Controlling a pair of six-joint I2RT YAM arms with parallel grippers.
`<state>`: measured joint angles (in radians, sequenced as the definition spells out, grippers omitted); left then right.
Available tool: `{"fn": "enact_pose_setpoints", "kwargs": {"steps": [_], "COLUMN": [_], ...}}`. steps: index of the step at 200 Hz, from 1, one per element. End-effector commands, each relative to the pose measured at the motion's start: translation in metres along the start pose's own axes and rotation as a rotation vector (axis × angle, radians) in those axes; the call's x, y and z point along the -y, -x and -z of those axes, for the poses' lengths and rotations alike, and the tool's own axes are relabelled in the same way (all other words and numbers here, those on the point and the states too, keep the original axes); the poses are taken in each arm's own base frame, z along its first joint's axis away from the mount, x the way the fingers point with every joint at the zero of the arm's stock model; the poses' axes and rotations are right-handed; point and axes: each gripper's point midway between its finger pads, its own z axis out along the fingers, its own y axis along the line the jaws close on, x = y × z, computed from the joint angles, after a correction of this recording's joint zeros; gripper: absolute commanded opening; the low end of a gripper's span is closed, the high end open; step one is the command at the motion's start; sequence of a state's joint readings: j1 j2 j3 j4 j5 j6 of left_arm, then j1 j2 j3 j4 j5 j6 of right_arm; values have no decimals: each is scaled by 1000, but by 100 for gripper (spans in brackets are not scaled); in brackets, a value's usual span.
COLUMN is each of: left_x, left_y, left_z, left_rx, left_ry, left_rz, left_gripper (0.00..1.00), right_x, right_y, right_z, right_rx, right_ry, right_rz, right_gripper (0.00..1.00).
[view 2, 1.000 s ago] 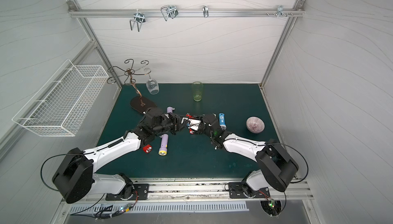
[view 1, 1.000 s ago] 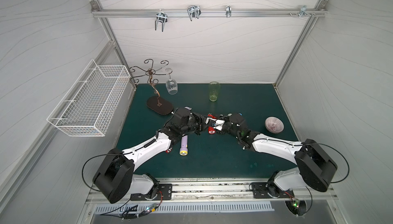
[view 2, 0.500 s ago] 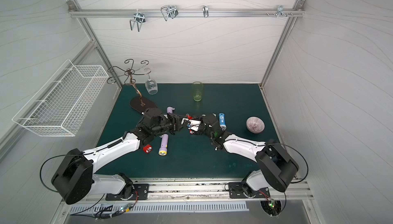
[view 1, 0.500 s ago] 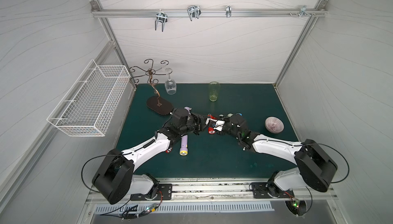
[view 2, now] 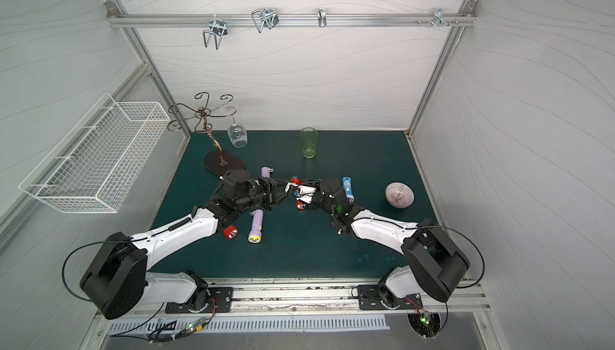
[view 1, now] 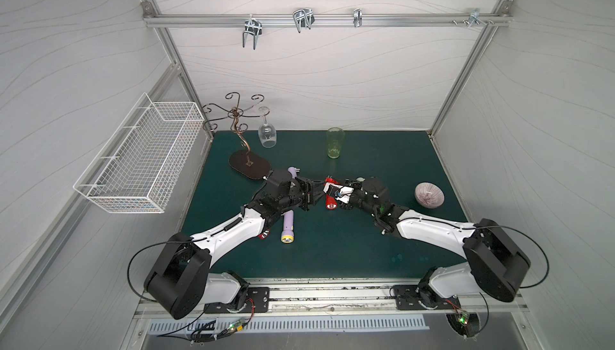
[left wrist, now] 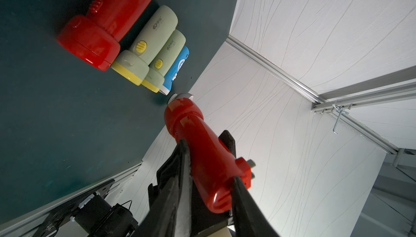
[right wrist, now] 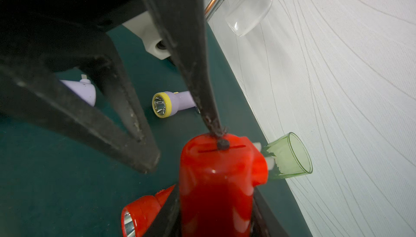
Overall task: Close the plug at the bottom of the flashlight
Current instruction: Close the plug of the flashlight.
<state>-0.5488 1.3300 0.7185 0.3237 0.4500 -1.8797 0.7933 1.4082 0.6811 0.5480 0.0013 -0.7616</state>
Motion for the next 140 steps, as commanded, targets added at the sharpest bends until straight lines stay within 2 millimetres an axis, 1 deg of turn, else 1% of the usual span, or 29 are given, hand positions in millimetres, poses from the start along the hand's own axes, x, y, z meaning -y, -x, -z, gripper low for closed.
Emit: {"fn": "enact_pose_setpoints", "kwargs": {"steps": [1,20,57,87,140], "left_x": [23,26,28,32,28], "left_y": [-15,-15,-17,-18,-20], "left_z": [4,6,7,7,2], "left_rx": [-49,-42,-45,-44,-56], "left_ry": [-60,-70,-75,-82,-71], "left_rz": [10,7,7,-2,-3], "left_gripper": [45,46,42,43,45], "right_x": [13,12,12,10,8], "right_y": [18,18,20,18,18], "right_z": [2,1,0,-1,-3], "right_rx": [66,68,73,68,65], "right_ry": [-42,-38,-33,-27,-21], "right_rz": [-11,-12,-9,-6,3], "right_gripper": [0,0,0,0,0]}}
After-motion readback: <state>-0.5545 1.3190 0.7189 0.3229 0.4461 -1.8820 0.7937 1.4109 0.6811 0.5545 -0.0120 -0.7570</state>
